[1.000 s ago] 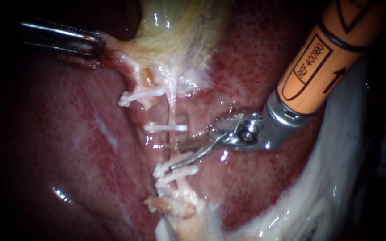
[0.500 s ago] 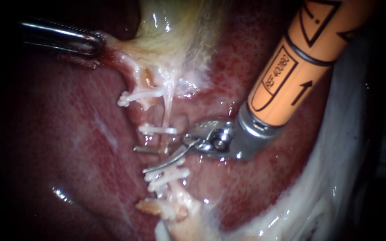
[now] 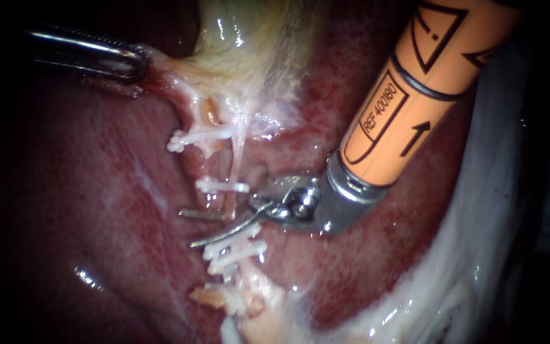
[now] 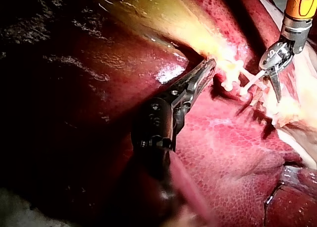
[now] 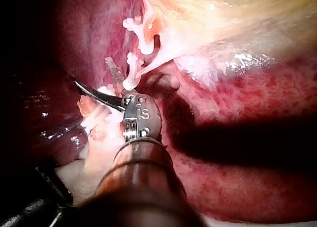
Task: Go to the cutting position right tube
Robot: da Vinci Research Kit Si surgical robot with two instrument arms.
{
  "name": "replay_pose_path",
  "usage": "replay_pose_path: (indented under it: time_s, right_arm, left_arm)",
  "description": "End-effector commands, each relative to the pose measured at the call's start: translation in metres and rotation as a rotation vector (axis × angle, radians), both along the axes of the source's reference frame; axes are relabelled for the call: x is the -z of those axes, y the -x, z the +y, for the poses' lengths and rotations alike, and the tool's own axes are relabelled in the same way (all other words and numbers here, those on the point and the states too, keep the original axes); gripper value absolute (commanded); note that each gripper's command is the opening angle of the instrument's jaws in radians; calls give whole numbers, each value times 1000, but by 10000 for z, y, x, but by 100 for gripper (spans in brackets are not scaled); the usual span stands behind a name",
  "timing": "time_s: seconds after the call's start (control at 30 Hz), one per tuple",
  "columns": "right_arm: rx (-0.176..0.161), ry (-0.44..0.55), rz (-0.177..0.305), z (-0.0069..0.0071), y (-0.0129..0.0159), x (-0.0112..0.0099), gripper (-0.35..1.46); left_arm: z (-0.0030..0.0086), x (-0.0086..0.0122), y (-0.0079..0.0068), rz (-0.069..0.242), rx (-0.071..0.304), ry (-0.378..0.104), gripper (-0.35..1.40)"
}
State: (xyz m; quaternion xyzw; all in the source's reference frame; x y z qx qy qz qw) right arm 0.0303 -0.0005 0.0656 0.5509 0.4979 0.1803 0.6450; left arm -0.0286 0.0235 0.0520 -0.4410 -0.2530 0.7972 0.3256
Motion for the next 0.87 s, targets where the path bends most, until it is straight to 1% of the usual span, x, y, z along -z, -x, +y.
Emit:
replay_pose_path:
  time_s: [0.03, 0.2, 0.3, 0.87]
  right_arm:
    - [-2, -5, 6, 1, 2, 4, 143]
    - [-17, -31, 35, 5, 5, 20, 143]
    - [-21, -38, 43, 7, 6, 26, 143]
    - [-25, -40, 44, 7, 8, 28, 141]
  left_arm:
    - [0, 0, 0, 0, 0, 0, -35]
    - [0, 0, -1, 0, -1, 0, -35]
    - [0, 0, -1, 0, -1, 0, -35]
    - [0, 1, -1, -1, -1, 0, -35]
